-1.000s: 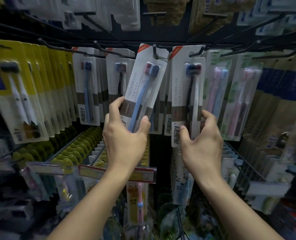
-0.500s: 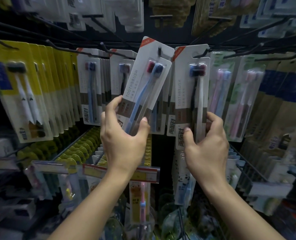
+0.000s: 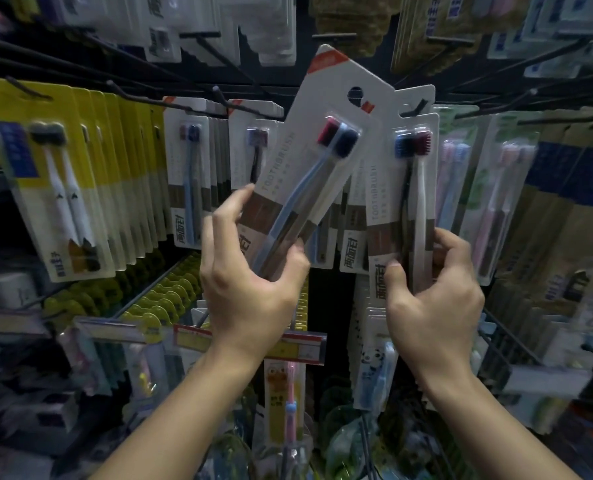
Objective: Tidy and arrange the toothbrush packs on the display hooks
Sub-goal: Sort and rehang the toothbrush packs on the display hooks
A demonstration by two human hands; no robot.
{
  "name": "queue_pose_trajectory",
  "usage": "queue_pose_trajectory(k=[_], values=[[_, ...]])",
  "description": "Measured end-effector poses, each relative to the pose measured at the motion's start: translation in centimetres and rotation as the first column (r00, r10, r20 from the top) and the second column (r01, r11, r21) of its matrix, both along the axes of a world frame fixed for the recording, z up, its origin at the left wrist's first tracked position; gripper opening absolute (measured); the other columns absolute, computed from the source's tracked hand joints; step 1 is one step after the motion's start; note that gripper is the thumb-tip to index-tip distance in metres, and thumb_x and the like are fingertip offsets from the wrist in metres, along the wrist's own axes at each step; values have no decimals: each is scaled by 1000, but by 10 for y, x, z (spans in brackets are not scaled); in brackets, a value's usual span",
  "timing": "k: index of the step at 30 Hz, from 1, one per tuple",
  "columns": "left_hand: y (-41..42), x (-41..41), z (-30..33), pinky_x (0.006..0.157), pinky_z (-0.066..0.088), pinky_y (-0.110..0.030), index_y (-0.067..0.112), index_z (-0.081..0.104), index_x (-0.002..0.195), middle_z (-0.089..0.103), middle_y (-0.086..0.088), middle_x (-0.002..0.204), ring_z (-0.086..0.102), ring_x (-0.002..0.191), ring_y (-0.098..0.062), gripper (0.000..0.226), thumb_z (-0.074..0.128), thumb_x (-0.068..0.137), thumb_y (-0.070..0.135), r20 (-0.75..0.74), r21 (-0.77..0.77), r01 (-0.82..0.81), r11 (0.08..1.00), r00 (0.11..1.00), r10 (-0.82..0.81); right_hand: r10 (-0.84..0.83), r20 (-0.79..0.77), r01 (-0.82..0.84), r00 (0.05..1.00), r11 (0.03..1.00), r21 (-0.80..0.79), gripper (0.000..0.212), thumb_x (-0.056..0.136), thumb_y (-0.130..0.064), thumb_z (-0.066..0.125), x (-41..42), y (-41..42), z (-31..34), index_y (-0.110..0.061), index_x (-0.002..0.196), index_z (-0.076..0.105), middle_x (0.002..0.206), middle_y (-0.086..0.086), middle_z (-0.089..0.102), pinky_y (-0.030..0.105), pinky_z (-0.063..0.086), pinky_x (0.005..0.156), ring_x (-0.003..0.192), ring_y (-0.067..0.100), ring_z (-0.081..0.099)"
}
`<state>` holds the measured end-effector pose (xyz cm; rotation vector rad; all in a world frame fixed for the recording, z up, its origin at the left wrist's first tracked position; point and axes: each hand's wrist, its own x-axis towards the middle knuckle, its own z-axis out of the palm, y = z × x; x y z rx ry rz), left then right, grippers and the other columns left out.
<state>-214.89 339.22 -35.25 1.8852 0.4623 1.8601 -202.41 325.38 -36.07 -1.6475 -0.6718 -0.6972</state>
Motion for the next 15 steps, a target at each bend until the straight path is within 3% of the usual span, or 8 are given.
queue_pose_trajectory(k=[3,10,15], values=[[-2,-1,-2,94,38,-3,9,52,144,57,-3,126,46,115,15,71,87,82,18,-23,52,-22,998,999,24,-4,23,3,1000,1000,20,53,90,-23,77,-1,-2,1,-12,136,52,110,3,66,31,52,79,91,21,66],[-9,2,0,96,39,-4,6,55,143,58,4,127,48,116,17,71,87,83,26,-15,103,-1,995,1000,3,8,66,-12,998,999,51,53,90,-20,76,-3,-6,3,-9,136,52,111,7,67,46,59,82,96,26,67],[-19,9,2,100,41,-8,5,57,142,62,1,128,49,119,13,70,86,84,31,22,117,3,993,1000,-6,-16,136,8,991,998,61,56,89,-17,77,-1,-12,3,-5,137,53,115,11,67,48,58,84,100,29,67]])
